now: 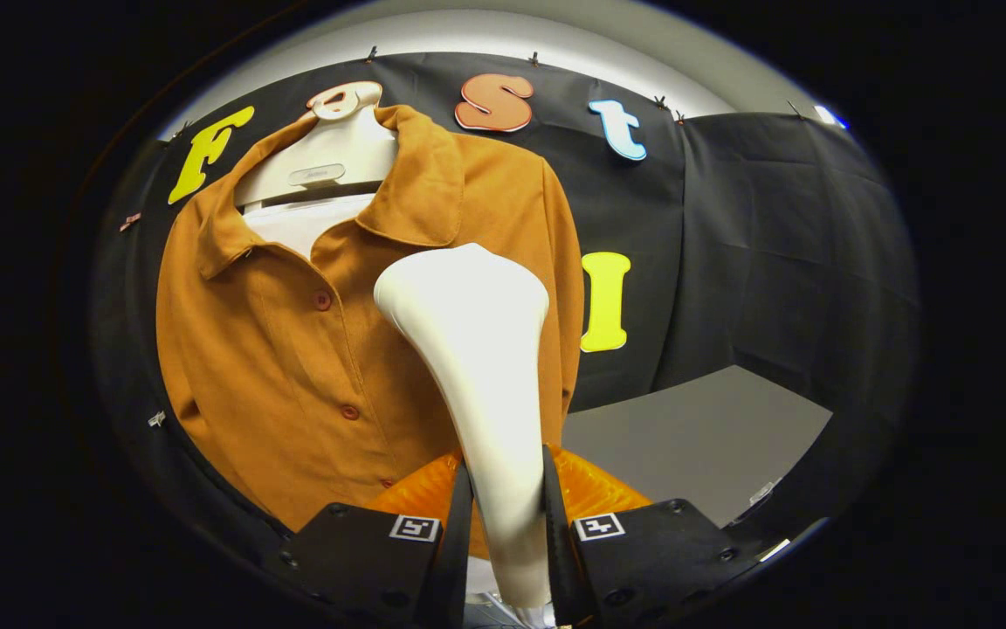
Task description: Iron the clothes twice with a garment steamer, once on the left side and once on the right side.
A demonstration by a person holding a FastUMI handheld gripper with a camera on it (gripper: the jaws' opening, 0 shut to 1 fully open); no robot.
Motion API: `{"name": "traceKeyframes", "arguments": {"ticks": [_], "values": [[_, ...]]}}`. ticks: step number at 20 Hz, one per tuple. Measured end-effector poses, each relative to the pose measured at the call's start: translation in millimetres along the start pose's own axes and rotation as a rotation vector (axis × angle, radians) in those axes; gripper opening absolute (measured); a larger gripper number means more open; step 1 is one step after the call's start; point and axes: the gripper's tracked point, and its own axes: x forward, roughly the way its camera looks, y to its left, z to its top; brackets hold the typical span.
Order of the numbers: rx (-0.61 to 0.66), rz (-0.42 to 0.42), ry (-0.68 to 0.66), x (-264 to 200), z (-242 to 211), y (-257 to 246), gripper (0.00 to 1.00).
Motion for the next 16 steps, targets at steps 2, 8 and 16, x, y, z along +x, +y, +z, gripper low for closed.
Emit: {"name": "traceKeyframes", "arguments": {"ticks": [2, 8, 16], "values": [[-0.008, -0.004, 0.006, 5, 0, 3, 0.42], [-0.016, -0.018, 0.033, 15, -7, 2, 0.41], [-0.053, -0.020, 0.130, 34, -48, 13, 0.41]]}}
